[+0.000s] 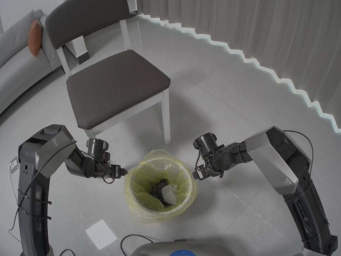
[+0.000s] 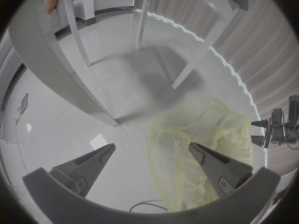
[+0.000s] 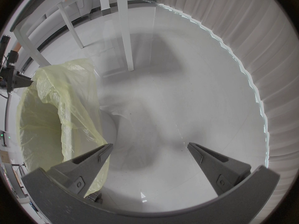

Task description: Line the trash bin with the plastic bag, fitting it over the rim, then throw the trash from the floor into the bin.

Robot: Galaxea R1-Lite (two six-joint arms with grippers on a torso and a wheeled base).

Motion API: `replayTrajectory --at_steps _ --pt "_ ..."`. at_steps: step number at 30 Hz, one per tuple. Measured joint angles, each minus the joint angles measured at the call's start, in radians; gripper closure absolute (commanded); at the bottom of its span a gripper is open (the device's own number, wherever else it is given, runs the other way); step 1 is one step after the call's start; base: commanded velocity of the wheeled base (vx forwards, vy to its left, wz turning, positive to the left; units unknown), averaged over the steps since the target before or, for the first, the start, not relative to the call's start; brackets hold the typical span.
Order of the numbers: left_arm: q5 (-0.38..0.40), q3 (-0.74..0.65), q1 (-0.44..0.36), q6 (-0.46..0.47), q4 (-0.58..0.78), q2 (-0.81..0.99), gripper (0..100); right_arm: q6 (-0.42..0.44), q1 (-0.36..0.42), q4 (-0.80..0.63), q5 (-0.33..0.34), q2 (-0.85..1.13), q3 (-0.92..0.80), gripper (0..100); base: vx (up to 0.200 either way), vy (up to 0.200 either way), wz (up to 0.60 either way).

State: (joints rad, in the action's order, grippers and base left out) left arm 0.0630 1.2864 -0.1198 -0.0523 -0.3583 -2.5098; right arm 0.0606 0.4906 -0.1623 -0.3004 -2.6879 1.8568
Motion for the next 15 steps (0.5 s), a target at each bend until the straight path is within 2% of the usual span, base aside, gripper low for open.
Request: replayTrajectory --at_steps 10,15 --pt "0.005 0.222 -0.045 0.000 0.198 -0.069 0 0.001 -0.004 0.001 -0.002 0.054 -0.056 0 0.000 0.000 0.00" --pt "0.005 0.261 -0.061 -0.005 0.210 -0.093 0 0.002 -0.010 0.007 -0.001 0.088 -0.088 0 0.000 0.000 0.00"
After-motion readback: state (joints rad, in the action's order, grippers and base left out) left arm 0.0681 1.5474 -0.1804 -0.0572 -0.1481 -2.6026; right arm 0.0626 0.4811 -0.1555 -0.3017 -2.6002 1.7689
